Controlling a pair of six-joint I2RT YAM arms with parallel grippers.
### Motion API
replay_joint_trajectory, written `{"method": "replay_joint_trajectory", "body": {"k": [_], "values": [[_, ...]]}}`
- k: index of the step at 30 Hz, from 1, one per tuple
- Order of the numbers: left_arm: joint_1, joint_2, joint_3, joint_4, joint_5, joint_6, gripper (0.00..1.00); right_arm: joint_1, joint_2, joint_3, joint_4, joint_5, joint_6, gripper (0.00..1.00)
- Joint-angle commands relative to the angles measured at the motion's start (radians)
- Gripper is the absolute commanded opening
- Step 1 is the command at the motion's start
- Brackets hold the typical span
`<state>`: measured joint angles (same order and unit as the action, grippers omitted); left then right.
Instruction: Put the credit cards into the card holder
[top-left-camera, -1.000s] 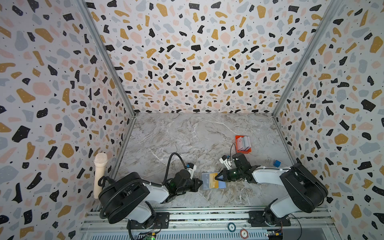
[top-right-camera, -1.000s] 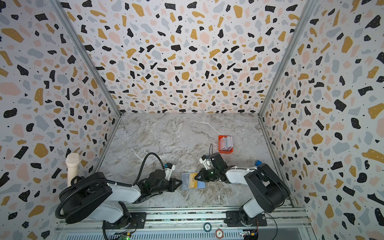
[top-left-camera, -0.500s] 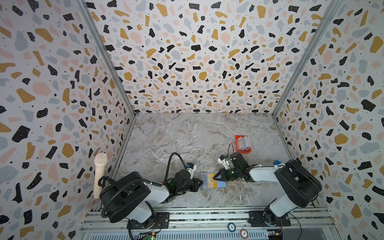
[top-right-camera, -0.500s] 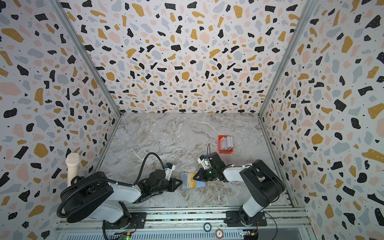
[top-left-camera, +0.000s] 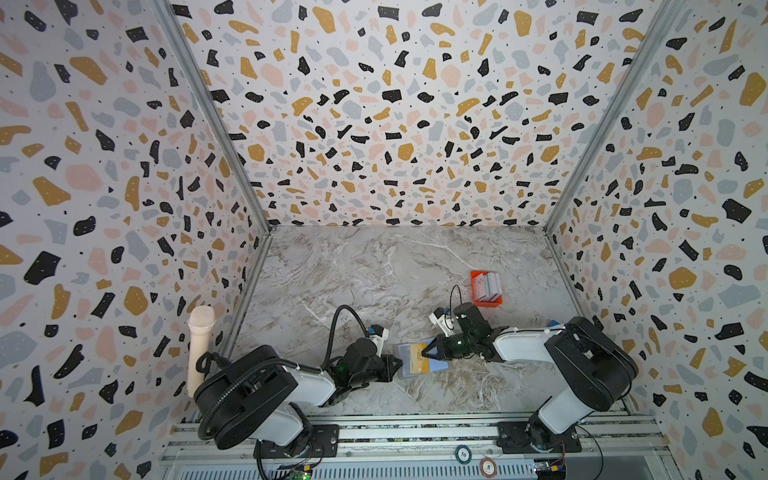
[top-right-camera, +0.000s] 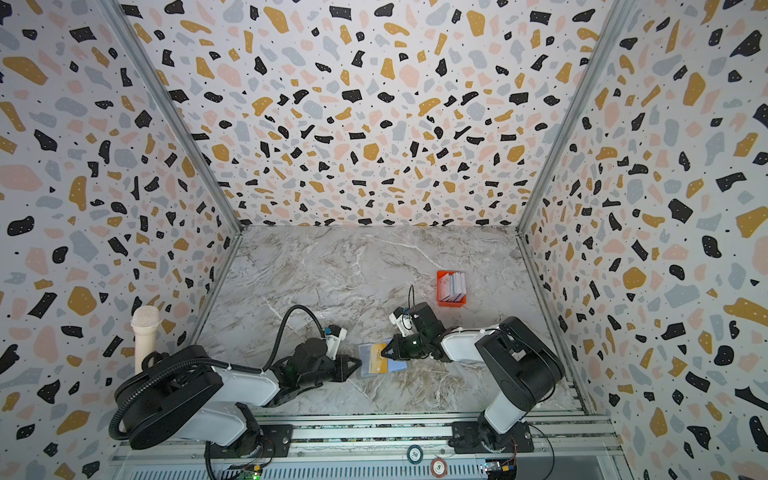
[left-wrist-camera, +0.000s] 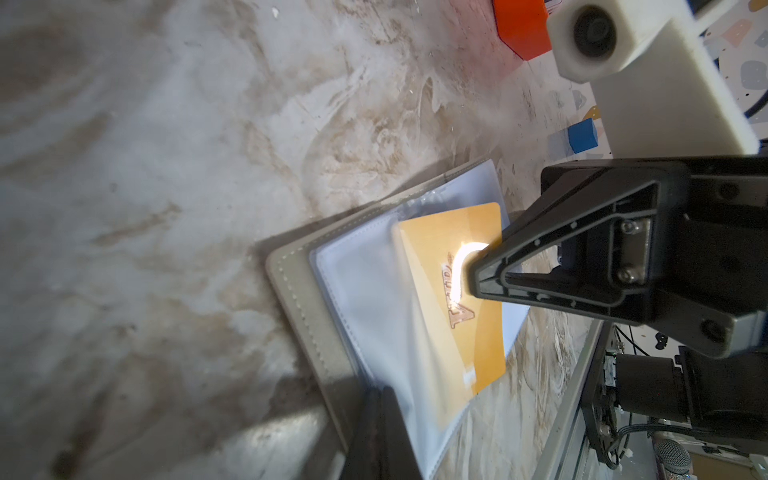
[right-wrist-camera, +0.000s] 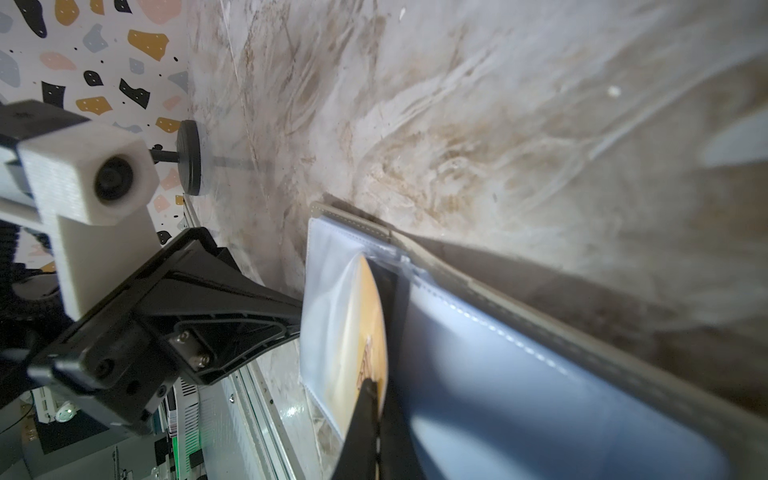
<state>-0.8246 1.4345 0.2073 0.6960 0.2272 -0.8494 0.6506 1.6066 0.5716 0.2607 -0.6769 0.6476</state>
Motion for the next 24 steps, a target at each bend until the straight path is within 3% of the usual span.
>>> {"method": "replay_joint_trajectory", "body": {"k": [1,19,24], "values": [[0.006,0.006,-0.006,-0.004,-0.005,0.011,0.0,0.0,-0.016,-0.005,-0.155,0.006,-0.049,0.0],[0.006,-0.007,-0.023,0.044,0.016,-0.01,0.0,-0.059,-0.058,0.015,-0.251,-0.028,-0.087,0.0],[0.006,-0.08,-0.031,0.035,0.0,-0.025,0.18,-0.021,-0.092,-0.014,-0.141,0.0,0.002,0.0]]}}
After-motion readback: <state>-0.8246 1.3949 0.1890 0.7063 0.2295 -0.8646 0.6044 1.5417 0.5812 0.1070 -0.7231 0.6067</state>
